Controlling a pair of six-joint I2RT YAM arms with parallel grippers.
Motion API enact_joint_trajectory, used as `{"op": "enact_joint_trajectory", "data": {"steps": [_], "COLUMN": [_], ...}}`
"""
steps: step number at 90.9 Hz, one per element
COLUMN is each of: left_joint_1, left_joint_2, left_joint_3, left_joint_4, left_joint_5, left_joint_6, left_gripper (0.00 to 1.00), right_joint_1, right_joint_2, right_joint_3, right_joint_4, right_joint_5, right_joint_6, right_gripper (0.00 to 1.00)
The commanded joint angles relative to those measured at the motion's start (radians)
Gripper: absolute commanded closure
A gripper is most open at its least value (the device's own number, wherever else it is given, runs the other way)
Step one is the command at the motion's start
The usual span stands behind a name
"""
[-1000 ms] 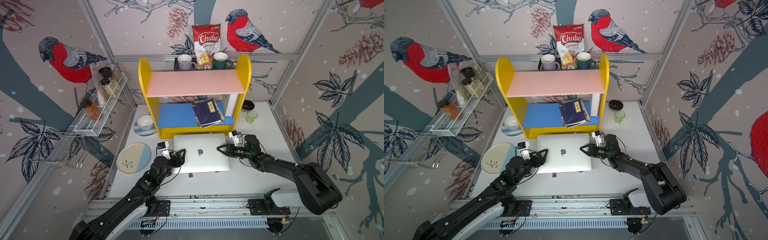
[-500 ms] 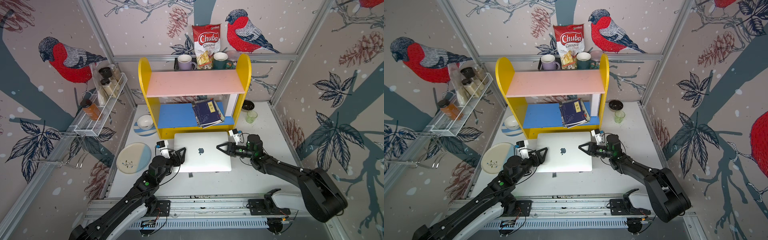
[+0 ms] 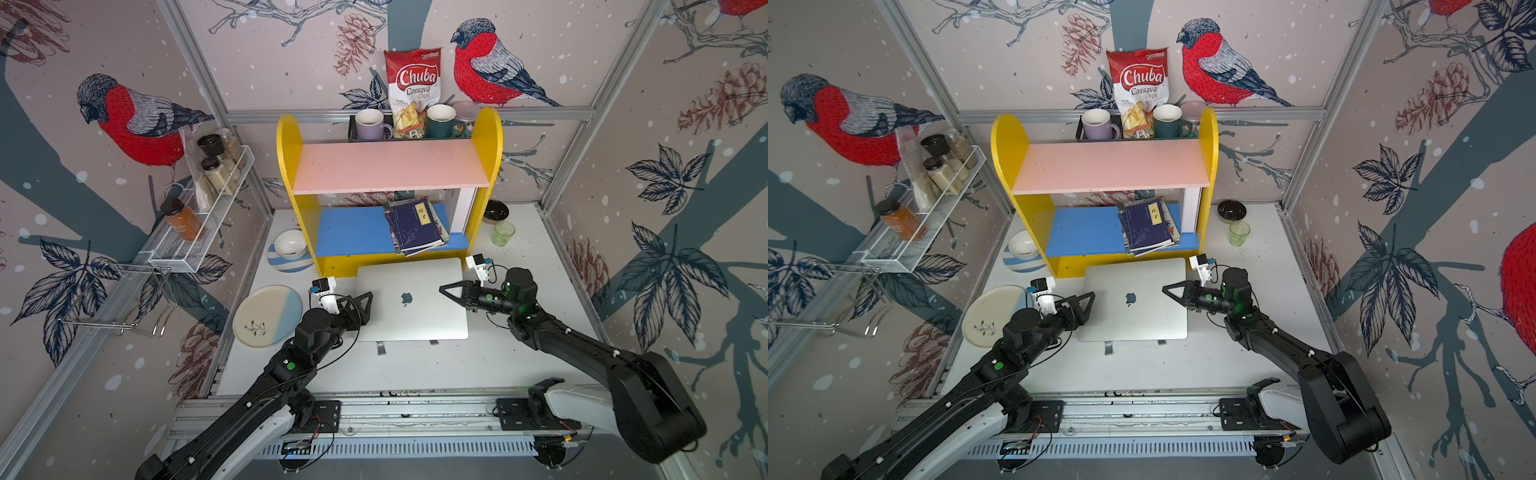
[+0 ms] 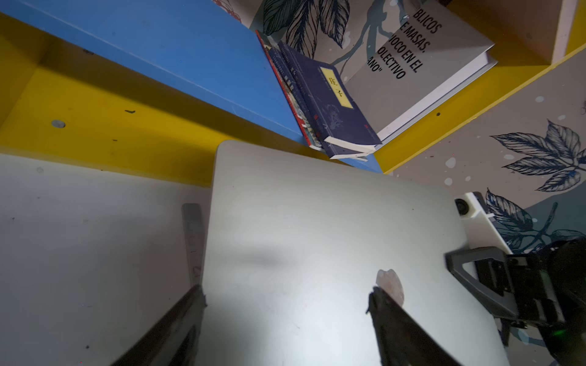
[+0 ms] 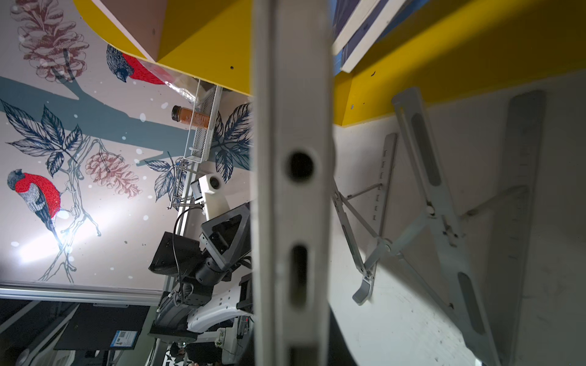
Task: Close the laptop lid and set it aside
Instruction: Pick up the laptop from the computer stand.
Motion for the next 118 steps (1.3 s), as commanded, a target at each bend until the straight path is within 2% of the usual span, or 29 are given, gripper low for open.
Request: {"op": "enact_joint_trajectory", "data": {"steps": [1,21,42,58,82,118], "left_joint_1": [-0.002,-0.002,0.005,0.011,0.012,0.02], "left_joint_2": [-0.021,-0.068,-0.028,0.017,0.036,0.034], "left_joint_3": [0.039,0.18,0.426,0.558,0.577,0.54], "left_joint_4": [0.003,-0.199,-0.571,-0.708,-0.601,-0.347], "left_joint_5": [0.035,0.029,-0.015,0.008,0.153,0.286], "left_joint_6": [-0.025,-0.039,-0.029,-0.066,-0.13,-0.25], "left_gripper": [0.17,0.08,0.09,0.11,0.12,0.34], "right_joint_1": [-0.011,-0.062,-0.086,-0.088,-0.055,-0.039], "right_joint_2": [-0.022,-0.075,-0.179,-0.212,-0.216,-0.128], "right_joint_3": [0.012,0.056,0.18,0.236,0.323,0.421], "right_joint_4": [0.125,0.185,-0.043,-0.081,-0.115,-0.128], "right_joint_5": [-0.048,-0.076,-0.083,-0.08,-0.047,-0.041], "right_joint_6": [0.099,0.255,0.207,0.237,0.261,0.301], "right_gripper": [1.0,1.0,1.0,1.0,1.0,1.0]}}
